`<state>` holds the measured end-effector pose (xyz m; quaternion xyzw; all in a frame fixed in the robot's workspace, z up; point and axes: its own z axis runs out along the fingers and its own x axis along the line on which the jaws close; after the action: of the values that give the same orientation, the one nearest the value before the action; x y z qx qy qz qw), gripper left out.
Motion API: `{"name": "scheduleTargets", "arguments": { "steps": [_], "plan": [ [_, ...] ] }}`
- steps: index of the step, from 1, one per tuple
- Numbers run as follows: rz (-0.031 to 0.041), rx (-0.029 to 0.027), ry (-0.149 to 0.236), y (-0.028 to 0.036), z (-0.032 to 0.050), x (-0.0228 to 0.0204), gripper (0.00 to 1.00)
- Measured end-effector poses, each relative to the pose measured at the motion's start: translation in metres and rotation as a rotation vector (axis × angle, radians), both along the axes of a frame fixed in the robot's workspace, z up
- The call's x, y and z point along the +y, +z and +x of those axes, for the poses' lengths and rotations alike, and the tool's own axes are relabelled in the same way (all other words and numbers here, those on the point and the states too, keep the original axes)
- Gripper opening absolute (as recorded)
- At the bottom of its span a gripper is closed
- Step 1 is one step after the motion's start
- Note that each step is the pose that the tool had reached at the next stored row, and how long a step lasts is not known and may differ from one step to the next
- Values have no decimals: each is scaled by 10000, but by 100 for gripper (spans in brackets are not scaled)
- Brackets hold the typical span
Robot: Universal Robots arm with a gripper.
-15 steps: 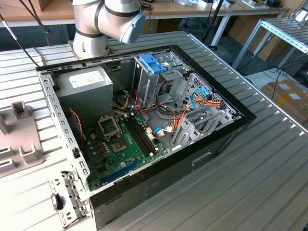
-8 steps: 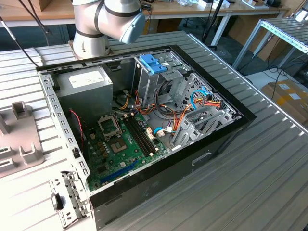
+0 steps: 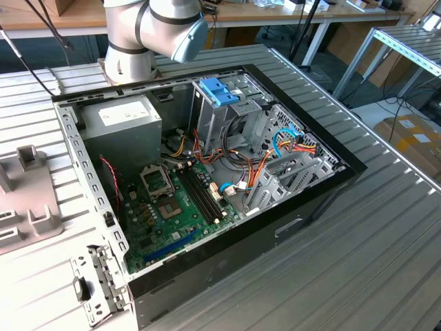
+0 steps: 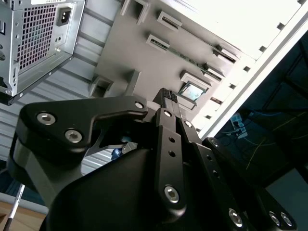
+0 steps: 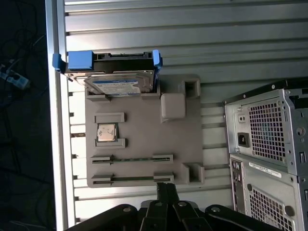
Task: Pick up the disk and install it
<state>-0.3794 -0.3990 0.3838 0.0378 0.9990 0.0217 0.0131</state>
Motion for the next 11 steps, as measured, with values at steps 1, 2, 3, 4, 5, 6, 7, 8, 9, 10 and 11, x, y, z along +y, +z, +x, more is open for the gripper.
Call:
{"name": "scheduleTargets", "arguments": {
  "steps": [1, 2, 3, 4, 5, 6, 7, 8, 9, 10, 11],
  "plan": [
    [0, -1, -1, -1, -8, 0, 11],
    [0, -1, -1, -1, -18, 0, 11],
    [0, -1, -1, -1, -24, 0, 11],
    [0, 0, -1, -1, -31, 0, 11],
    [0, 0, -1, -2, -38, 0, 11],
    [0, -1, 0, -3, -45, 0, 11],
    [1, -2, -1, -4, -55, 3, 11],
    [1, -1, -1, -5, -61, 8, 11],
    [0, -1, 0, -5, -65, 16, 11],
    [-1, 1, 0, -5, -69, 24, 11],
    [0, 0, 0, -6, -75, 35, 11]
  ]
}}
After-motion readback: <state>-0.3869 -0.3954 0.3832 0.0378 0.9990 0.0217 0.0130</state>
